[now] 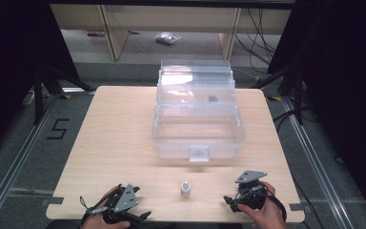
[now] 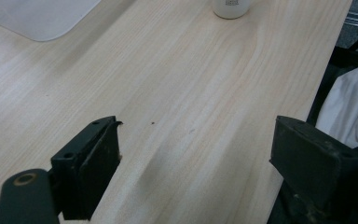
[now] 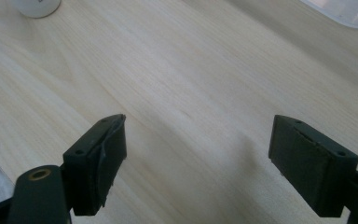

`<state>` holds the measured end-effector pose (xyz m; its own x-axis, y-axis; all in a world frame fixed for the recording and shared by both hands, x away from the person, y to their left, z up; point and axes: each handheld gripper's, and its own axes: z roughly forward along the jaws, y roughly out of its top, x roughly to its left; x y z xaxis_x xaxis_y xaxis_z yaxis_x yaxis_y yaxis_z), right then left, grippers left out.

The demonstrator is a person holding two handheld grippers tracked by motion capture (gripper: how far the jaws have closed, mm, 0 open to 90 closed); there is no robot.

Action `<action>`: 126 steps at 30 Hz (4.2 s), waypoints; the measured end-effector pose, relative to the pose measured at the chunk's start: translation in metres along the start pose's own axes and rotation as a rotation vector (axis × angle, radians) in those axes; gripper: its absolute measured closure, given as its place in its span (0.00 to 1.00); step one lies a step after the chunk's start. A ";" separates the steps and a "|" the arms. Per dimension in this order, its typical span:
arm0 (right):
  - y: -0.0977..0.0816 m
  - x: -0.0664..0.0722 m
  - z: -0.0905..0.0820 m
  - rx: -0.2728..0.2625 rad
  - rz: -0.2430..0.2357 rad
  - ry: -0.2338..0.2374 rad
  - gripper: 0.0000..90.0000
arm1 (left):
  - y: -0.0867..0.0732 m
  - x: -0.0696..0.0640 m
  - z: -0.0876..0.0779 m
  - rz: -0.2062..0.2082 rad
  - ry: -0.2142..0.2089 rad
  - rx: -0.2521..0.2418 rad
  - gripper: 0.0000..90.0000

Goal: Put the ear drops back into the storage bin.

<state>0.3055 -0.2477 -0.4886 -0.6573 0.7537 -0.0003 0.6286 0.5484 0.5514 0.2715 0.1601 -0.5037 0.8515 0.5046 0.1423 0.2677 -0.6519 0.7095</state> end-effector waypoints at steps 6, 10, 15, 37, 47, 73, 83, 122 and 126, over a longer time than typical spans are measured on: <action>0.002 0.002 0.000 0.015 0.007 0.008 0.22 | 0.000 0.000 0.000 0.002 0.000 0.001 0.17; 0.003 0.003 0.001 0.013 0.014 0.006 0.22 | 0.000 -0.002 0.001 -0.028 -0.009 -0.008 0.17; 0.006 0.005 0.001 0.022 -0.030 0.009 0.20 | 0.000 -0.001 0.000 -0.013 -0.008 -0.009 0.17; 0.051 0.028 -0.002 0.081 -0.181 0.060 0.21 | 0.000 0.000 0.001 -0.017 -0.011 -0.013 0.17; 0.079 0.048 0.002 0.119 -0.272 0.099 0.25 | 0.000 0.000 0.000 -0.010 -0.006 -0.013 0.17; 0.128 0.094 0.035 0.252 -0.497 0.182 0.41 | 0.000 0.000 0.000 -0.014 -0.009 -0.018 0.17; 0.136 0.097 0.046 0.284 -0.521 0.179 0.48 | 0.000 0.000 0.000 -0.016 -0.010 -0.014 0.17; 0.152 0.078 0.028 0.325 -0.501 0.164 0.67 | 0.000 0.001 0.001 -0.007 -0.008 -0.012 0.17; 0.154 0.069 0.021 0.322 -0.489 0.166 0.67 | 0.000 0.001 0.000 -0.006 -0.005 -0.010 0.17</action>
<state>0.3660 -0.1037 -0.4211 -0.9413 0.3346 -0.0453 0.3149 0.9182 0.2402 0.2725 0.1601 -0.5035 0.8523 0.5055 0.1342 0.2686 -0.6433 0.7170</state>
